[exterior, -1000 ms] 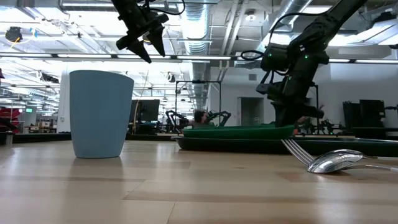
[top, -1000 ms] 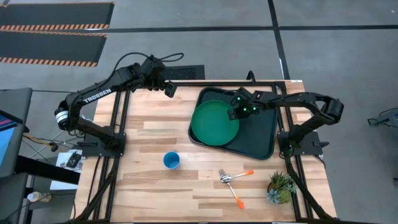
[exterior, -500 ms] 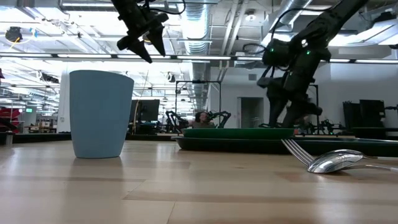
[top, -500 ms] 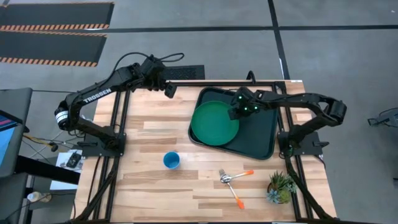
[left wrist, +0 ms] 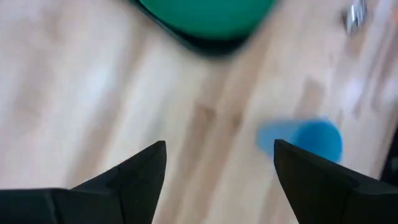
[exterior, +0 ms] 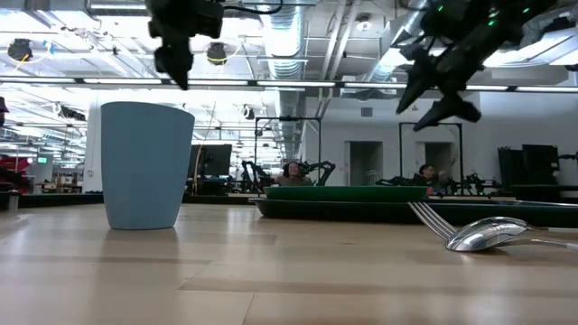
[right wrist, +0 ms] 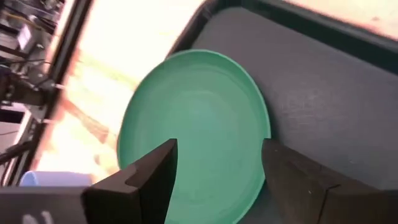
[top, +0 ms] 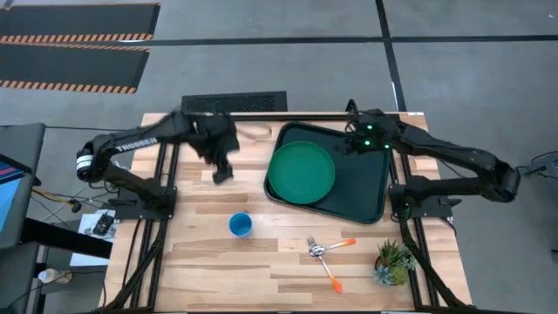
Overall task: Pick and place plate/cup/fork/spoon on tray
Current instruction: Put the blue cup on the black tray to the top left of the green plate
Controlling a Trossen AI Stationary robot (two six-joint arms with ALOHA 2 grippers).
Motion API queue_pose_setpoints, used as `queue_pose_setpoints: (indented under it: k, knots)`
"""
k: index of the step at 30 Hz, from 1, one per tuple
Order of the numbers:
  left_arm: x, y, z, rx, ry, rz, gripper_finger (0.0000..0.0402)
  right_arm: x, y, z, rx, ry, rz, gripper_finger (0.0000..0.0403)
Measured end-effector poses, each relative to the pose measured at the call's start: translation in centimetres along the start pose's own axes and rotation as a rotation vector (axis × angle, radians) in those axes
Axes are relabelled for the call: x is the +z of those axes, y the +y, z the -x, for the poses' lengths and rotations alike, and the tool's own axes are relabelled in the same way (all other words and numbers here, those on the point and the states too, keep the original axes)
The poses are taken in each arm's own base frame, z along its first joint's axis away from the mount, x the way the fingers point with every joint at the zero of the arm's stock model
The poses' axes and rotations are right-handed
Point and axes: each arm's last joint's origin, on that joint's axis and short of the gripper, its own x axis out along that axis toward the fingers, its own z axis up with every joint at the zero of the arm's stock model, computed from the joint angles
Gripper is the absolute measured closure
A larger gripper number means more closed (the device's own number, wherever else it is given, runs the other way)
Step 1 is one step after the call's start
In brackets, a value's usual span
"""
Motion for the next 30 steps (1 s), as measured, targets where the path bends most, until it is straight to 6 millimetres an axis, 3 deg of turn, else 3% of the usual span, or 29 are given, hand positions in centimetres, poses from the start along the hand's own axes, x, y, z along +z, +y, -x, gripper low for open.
queue_pose_setpoints:
  k: [6,12,30]
  knots:
    - [-2.8,-5.6,-2.4,0.039,0.024,-0.15,0.0123,-0.3,0.3,2.0,0.047,-0.048,0.001,0.0145]
    - [-4.2,-8.6,-4.3,0.133,-0.09,-0.198,0.0123,-0.3,0.3,2.6,0.063,-0.065,-0.003,0.0145]
    - [-6.4,-8.2,-10.3,0.136,-0.068,-0.073,0.0134,-0.6,0.2,2.5,0.063,-0.022,0.002,0.0145]
